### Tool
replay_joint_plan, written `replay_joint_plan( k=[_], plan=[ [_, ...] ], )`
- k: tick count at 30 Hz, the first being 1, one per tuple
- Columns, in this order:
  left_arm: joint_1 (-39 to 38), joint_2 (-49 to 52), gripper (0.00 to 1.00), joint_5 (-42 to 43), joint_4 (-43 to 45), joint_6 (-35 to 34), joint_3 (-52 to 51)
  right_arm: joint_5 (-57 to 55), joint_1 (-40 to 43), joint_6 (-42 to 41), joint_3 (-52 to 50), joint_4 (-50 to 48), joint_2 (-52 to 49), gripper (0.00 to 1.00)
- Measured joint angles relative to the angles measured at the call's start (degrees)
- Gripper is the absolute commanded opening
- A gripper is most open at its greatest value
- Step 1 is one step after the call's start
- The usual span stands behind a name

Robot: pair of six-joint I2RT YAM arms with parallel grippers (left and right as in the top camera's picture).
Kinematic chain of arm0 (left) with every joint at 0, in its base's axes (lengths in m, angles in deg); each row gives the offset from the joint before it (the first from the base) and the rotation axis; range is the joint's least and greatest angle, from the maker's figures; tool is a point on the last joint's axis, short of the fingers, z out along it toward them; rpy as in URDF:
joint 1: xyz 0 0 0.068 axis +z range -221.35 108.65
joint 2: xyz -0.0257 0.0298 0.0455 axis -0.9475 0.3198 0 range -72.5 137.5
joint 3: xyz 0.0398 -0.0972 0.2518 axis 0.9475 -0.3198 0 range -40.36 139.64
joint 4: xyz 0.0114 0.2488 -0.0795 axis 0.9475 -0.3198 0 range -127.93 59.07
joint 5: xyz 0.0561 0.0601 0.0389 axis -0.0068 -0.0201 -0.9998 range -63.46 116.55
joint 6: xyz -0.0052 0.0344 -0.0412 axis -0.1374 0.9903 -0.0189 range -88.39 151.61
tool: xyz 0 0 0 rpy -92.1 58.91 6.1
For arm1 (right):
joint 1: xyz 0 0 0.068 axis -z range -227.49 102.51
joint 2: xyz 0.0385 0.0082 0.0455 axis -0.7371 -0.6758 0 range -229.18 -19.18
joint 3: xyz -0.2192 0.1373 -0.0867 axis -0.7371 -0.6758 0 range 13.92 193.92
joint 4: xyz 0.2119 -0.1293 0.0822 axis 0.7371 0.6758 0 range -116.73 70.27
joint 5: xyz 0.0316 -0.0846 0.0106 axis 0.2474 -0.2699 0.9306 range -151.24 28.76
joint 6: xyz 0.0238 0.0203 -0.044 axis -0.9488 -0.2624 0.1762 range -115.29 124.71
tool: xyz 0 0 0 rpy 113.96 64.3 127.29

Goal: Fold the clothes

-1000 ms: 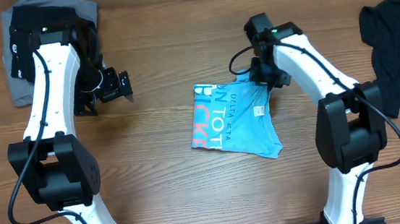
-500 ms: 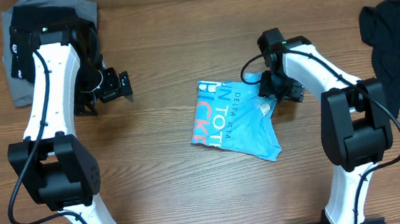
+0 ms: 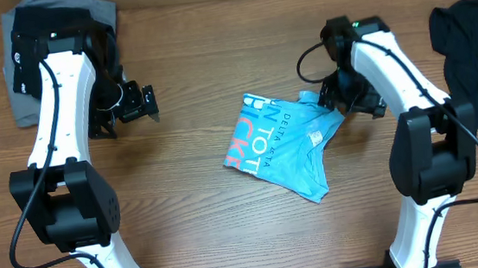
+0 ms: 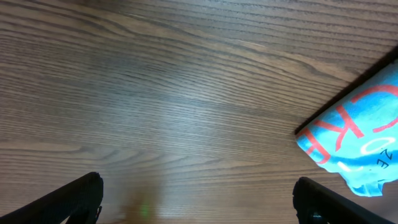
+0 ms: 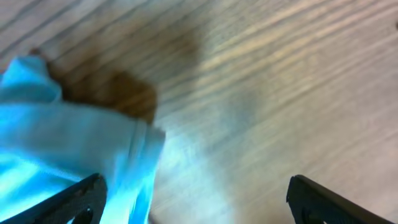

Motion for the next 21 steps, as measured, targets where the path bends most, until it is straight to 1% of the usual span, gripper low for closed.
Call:
replay_joint_plan(
  k=[4,8,14,20,21],
  plan=[
    [0.0,0.0,1.00,0.0,0.2,0.0,0.0,4.9,-0.1,0.7,0.5,4.1,1.7,1.00],
    [0.0,0.0,1.00,0.0,0.6,0.0,0.0,10.8,-0.1,3.9,0.4,3.5,1.9,0.99],
    [0.0,0.0,1.00,0.0,0.7,0.0,0.0,21.0,-1.5,11.2,-3.6,0.3,1.9,0.89],
    [0.0,0.0,1.00,0.0,0.7,0.0,0.0,24.9,-5.6,13.6,-11.9,-7.2,1.9,0.73],
    [0.0,0.0,1.00,0.0,0.7,0.0,0.0,25.2,-6.3,13.7,-13.7,-8.5,2.0,0.72]
  ],
)
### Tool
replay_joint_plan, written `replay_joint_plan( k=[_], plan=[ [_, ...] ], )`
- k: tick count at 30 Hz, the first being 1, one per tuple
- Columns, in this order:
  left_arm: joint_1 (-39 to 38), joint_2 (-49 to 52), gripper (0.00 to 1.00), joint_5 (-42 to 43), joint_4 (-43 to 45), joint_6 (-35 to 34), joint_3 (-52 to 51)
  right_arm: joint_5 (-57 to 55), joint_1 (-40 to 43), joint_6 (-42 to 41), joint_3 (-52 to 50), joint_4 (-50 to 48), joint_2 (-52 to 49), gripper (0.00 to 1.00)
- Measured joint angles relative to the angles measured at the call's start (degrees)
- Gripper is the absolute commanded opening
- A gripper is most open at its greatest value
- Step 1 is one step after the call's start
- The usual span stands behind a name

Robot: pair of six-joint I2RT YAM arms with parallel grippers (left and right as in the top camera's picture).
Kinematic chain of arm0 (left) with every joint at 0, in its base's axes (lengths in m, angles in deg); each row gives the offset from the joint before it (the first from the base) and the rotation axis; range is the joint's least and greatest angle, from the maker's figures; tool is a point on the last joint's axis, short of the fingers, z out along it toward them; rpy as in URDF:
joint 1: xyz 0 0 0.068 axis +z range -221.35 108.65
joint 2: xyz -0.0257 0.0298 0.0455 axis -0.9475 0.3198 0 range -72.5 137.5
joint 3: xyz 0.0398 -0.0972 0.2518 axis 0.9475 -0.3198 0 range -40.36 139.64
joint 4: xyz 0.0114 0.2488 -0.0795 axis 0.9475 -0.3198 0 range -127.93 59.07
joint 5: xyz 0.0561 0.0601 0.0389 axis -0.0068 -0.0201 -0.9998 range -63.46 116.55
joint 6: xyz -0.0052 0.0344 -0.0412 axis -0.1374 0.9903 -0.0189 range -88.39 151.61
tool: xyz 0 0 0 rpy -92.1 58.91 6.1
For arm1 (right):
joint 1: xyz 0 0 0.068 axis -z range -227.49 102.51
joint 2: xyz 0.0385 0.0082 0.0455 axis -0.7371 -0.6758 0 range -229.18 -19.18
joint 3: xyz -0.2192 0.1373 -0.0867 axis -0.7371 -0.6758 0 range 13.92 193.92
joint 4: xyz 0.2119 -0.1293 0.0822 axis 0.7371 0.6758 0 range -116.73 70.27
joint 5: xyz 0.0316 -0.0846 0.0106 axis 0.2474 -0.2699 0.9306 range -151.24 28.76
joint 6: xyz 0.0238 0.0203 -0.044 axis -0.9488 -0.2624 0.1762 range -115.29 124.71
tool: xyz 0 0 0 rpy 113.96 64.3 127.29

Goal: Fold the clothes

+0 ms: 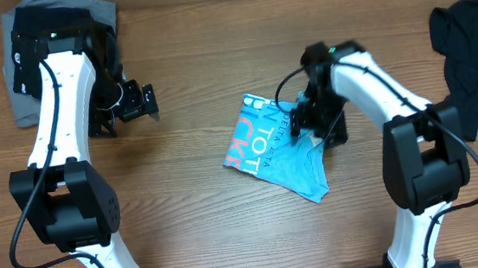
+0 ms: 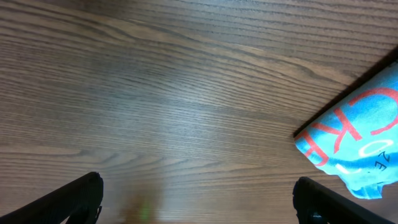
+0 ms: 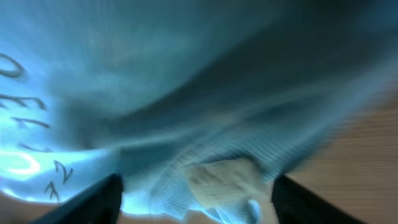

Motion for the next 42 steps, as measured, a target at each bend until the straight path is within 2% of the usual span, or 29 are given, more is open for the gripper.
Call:
replay_joint_plan(
  k=[5,8,12,18,22,26,33,39,42],
  plan=[
    [0.0,0.0,1.00,0.0,0.0,0.0,0.0,0.9,-1.5,0.0,-8.0,-5.3,0.0,0.74],
    [0.0,0.0,1.00,0.0,0.0,0.0,0.0,0.7,-0.9,-1.1,-9.5,-6.1,1.0,0.82],
    [0.0,0.0,1.00,0.0,0.1,0.0,0.0,-1.0,0.2,-2.0,-10.3,-5.6,1.1,0.86],
    [0.0,0.0,1.00,0.2,1.7,0.0,0.0,-2.6,1.2,-3.0,-9.4,-1.4,2.8,0.91],
    [-0.3,0.0,1.00,1.4,3.1,0.0,0.0,-3.2,1.3,-3.8,-5.4,2.5,8.9,1.00],
    [-2.0,0.0,1.00,4.0,5.6,0.4,-0.4,-3.4,1.3,-4.1,-0.1,5.0,17.7,1.00],
    [-9.2,0.0,1.00,10.9,16.0,2.1,-9.0,-2.5,1.3,-4.2,1.7,7.0,30.4,1.00],
    [-16.9,0.0,1.00,18.1,28.4,3.1,-21.4,-1.9,1.3,-4.2,1.7,7.2,34.0,1.00],
    [-20.3,0.0,1.00,20.2,32.9,3.3,-24.5,-1.7,1.3,-4.3,1.7,7.7,34.3,1.00]
  ],
)
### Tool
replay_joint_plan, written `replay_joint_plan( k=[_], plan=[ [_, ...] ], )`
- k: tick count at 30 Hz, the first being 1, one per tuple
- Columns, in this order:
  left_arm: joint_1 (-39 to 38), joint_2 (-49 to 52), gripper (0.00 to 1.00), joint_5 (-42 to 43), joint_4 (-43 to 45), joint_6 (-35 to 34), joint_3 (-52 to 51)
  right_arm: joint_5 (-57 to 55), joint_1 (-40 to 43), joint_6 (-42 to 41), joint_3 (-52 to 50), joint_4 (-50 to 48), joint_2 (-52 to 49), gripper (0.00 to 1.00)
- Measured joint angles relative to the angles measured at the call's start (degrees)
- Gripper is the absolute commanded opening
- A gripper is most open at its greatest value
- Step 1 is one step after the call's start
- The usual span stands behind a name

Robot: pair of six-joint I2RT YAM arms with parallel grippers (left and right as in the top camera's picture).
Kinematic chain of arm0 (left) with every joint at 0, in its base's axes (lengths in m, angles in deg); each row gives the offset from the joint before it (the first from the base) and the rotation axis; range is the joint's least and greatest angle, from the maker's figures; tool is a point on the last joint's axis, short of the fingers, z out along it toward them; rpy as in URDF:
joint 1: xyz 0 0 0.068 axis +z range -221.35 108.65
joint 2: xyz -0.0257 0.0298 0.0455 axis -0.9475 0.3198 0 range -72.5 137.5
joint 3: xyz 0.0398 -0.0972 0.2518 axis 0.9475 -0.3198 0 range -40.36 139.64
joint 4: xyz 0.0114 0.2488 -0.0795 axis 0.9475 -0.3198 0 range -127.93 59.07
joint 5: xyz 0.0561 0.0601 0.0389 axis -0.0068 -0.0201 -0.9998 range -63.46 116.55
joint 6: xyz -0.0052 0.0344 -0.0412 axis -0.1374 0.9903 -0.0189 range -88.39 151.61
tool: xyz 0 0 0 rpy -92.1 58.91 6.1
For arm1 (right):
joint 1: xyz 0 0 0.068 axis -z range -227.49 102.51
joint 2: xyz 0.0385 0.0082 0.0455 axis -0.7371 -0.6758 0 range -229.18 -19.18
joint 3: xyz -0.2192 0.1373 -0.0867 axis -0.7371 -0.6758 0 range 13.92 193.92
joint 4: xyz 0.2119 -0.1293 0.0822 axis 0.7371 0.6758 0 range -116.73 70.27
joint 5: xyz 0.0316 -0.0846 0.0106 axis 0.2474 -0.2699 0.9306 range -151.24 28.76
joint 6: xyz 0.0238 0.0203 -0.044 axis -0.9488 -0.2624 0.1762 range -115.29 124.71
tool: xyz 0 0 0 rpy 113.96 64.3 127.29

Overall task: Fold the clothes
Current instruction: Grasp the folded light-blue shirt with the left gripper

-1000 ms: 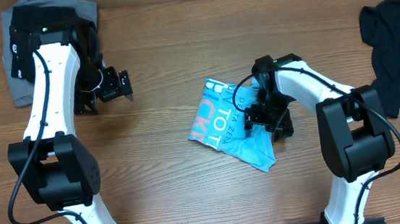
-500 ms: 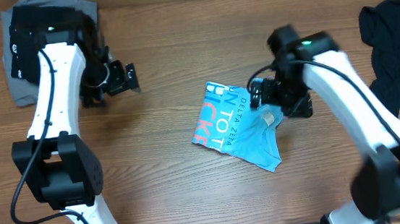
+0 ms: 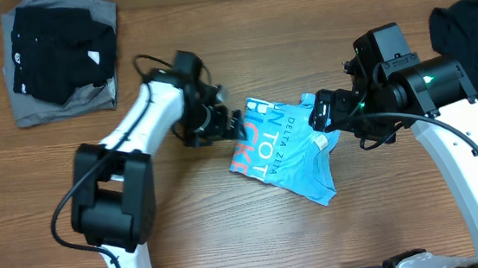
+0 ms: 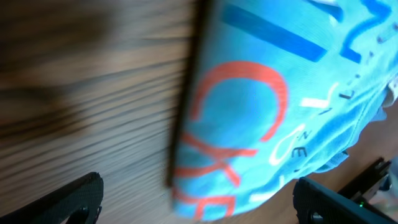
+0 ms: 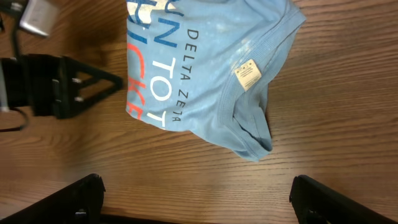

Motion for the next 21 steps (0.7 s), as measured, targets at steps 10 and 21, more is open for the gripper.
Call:
replay_joint_plan(
  k=[10,21],
  plan=[
    [-5.6,0.0,1.00,-0.5,8.0,-0.2,-3.1,0.2,0.0,0.0,0.0,0.7,0.0,1.00],
    [-5.6,3.7,1.00,2.5,14.2,1.2,-2.5,0.2,0.0,0.0,0.0,1.0,0.0,1.00]
  ],
)
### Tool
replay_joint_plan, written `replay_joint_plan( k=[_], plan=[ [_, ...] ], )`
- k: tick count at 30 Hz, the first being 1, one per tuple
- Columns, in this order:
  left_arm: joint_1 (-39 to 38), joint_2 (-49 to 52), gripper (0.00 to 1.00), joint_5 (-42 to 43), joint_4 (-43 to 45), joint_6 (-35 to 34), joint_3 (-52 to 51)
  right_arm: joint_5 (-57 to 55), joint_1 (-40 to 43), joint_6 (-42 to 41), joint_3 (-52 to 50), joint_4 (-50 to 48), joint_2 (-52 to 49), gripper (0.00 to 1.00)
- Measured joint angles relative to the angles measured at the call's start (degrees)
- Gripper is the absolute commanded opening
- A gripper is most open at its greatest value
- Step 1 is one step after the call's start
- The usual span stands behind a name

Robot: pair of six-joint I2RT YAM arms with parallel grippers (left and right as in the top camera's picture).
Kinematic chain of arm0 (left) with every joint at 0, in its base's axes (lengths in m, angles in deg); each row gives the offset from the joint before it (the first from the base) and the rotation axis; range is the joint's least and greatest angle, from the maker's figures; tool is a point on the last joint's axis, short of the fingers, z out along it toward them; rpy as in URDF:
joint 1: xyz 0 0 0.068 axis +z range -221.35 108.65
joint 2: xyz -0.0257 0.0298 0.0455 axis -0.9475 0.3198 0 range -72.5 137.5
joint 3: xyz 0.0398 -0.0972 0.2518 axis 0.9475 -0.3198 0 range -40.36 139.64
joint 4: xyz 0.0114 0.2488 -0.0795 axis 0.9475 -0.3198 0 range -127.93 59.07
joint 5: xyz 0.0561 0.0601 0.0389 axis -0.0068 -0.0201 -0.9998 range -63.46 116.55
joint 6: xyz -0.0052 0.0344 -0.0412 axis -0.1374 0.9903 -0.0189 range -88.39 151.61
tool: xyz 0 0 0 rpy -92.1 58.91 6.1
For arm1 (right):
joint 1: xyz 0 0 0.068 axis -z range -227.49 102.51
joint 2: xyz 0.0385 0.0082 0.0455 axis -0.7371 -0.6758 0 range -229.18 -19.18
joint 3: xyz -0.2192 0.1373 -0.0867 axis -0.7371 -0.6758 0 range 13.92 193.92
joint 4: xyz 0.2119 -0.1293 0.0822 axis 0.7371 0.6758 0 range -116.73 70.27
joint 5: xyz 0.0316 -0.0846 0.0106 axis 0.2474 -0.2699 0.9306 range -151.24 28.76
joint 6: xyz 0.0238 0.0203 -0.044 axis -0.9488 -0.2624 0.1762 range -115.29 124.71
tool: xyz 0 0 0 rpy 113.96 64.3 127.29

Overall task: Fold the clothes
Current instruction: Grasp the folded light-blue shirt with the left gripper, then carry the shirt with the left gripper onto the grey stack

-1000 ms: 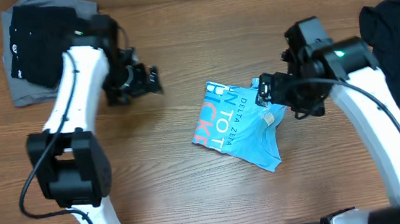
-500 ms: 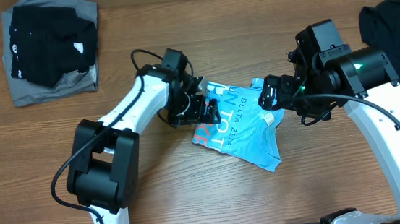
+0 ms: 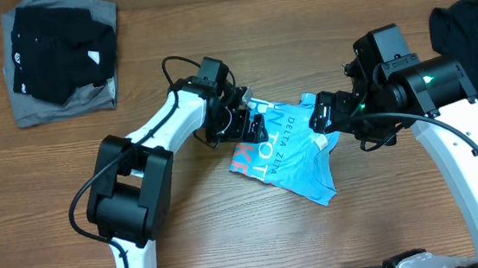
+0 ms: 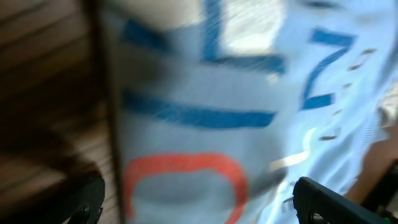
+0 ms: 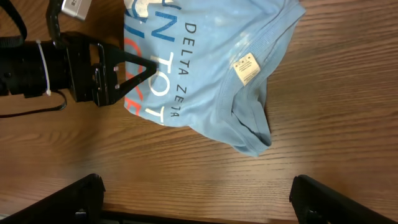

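Note:
A light blue T-shirt (image 3: 288,151) with blue and red print lies folded small in the middle of the table (image 3: 231,239). Its collar and tag (image 5: 247,70) face up on the right side. My left gripper (image 3: 251,126) is open, low over the shirt's upper left edge; in the left wrist view the print (image 4: 205,112) fills the frame between its fingers (image 4: 84,199). The right wrist view shows the left gripper (image 5: 146,64) on the red lettering. My right gripper (image 5: 199,205) is open, held high over the shirt's right side, with bare wood between its fingers.
A stack of folded dark and grey clothes (image 3: 58,50) sits at the far left corner. A heap of black clothes (image 3: 477,78) lies along the right edge. The table's front edge (image 5: 186,218) shows below the right gripper.
My left gripper has moved right, from the shirt's left edge to over its printed upper left part. The right arm and the shirt are much as before.
At first my left gripper stood open well left of the shirt, and my right gripper was low at the collar corner. Then the right gripper was down on the shirt's right side. Later it was raised high and the left gripper had reached the shirt's left edge, now over it.

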Motion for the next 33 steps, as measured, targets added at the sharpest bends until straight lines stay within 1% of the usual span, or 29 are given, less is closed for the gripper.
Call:
replay_joint_plan(
  k=[1,3,4,6,7,8,12,15,20,23,26,29,33],
  plan=[
    [-0.1,0.4,0.99,1.4,0.7,0.2,0.2,0.0,0.0,0.0,0.0,0.0,0.0,1.00],
    [-0.1,0.9,0.95,3.3,1.7,0.5,0.4,0.0,0.0,0.0,0.0,0.1,0.0,1.00],
    [-0.1,1.2,0.89,4.2,2.0,0.6,0.5,0.0,0.0,0.0,0.0,0.1,0.0,1.00],
    [-0.1,1.6,0.68,5.4,2.2,0.9,0.5,0.0,0.0,0.0,0.0,0.1,0.0,1.00],
    [-0.1,2.1,0.49,5.8,2.2,0.9,0.5,0.0,0.0,0.0,0.0,0.1,0.0,1.00],
    [-0.2,2.5,0.24,6.1,2.2,0.7,0.5,0.0,0.0,0.0,0.0,0.1,0.0,1.00],
    [-0.4,3.9,0.09,5.8,2.2,0.7,0.0,-0.1,0.0,0.0,0.0,0.2,0.0,1.00],
    [-0.3,3.9,0.04,4.8,1.9,0.5,0.2,-0.3,0.0,0.0,0.0,0.3,0.0,1.00],
    [-0.7,3.9,0.04,-0.5,-1.4,1.2,2.4,-0.7,0.0,0.0,0.0,0.7,0.0,1.00],
    [-0.5,3.9,0.04,-8.2,-6.2,2.9,5.8,-1.6,0.0,0.0,0.0,0.8,0.0,1.00],
    [1.2,4.1,0.04,-18.4,-9.6,4.2,10.0,-2.5,0.0,0.0,0.0,0.9,0.0,1.00],
    [4.8,4.8,0.04,-26.8,-10.1,5.0,14.8,-3.6,0.0,0.0,0.0,0.9,0.0,1.00],
    [11.3,5.3,0.04,-32.8,-9.2,6.2,20.7,-4.5,0.0,0.0,0.0,0.9,0.0,1.00]
  ],
)
